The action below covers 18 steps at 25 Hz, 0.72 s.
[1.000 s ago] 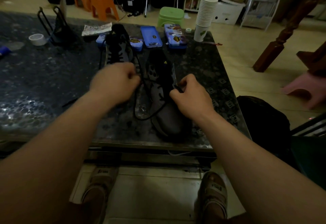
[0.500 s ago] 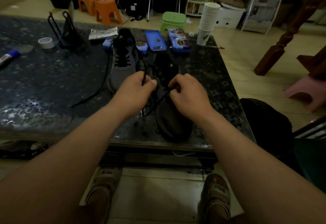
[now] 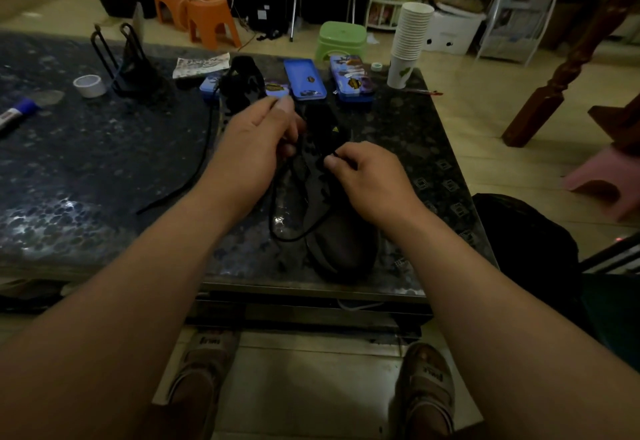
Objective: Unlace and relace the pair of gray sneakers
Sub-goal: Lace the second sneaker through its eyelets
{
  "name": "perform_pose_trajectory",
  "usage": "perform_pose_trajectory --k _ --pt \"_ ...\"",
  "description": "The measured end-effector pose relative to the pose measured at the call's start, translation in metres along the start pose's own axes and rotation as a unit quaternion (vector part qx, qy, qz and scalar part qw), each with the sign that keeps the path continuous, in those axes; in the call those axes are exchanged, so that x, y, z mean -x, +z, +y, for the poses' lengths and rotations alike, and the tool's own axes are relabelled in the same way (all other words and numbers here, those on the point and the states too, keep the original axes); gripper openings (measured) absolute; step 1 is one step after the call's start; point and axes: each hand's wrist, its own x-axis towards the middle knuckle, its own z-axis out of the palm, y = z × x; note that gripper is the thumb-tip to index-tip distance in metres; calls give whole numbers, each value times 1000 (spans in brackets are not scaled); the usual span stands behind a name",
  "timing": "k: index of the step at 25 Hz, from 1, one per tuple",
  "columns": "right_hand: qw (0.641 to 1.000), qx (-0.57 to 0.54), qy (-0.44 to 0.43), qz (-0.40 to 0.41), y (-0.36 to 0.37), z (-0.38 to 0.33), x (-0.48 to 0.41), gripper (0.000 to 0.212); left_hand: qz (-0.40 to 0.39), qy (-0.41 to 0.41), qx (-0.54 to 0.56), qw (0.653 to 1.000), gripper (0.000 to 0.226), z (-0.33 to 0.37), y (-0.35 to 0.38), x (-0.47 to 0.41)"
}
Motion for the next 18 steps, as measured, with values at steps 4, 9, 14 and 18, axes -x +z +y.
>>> perform_pose_trajectory --k 4,9,14,18 --pt "996 -87 8 26 -22 -5 2 9 -120 -12 -235 965 12 -31 32 5" --pt "975 -212 -27 -59 -48 -18 4 28 -48 32 -335 940 18 -30 50 -3" --pt "977 -180 49 -103 -37 11 -15 52 -42 24 -336 941 34 -38 42 -10" --pt "991 12 -25 -128 -26 20 -24 59 -53 15 -270 961 26 -46 35 -7"
